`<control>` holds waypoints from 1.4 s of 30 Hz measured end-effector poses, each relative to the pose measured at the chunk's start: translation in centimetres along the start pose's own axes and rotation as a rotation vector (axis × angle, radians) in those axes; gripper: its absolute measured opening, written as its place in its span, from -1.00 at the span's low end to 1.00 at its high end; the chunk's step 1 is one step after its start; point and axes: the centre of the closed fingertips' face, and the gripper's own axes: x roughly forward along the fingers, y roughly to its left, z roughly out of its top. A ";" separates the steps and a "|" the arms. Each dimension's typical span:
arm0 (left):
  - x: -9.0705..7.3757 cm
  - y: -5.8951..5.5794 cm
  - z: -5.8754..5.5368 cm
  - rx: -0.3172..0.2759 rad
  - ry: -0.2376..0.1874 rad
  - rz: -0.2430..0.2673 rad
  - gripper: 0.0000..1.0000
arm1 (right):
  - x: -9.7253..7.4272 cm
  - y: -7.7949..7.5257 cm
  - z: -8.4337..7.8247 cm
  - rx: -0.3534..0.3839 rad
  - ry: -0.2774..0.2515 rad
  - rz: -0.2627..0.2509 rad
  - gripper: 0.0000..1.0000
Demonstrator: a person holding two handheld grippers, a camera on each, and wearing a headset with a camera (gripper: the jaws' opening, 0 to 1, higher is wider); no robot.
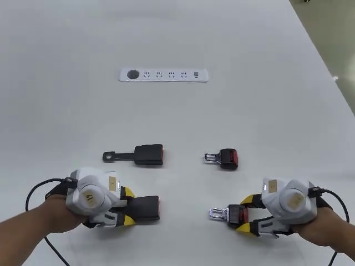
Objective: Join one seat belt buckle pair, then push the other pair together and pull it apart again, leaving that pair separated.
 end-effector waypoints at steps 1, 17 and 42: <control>0.0 0.0 0.0 0.001 0.001 0.000 -0.37 | 0.1 0.0 0.1 0.001 -0.001 -0.001 -0.33; 0.0 0.0 -0.1 0.019 0.024 -0.010 -0.38 | 1.7 0.3 2.7 -0.027 -0.028 0.015 -0.33; 0.1 -0.1 0.0 0.035 0.045 -0.025 -0.38 | 5.9 1.7 9.2 -0.111 -0.116 0.083 -0.33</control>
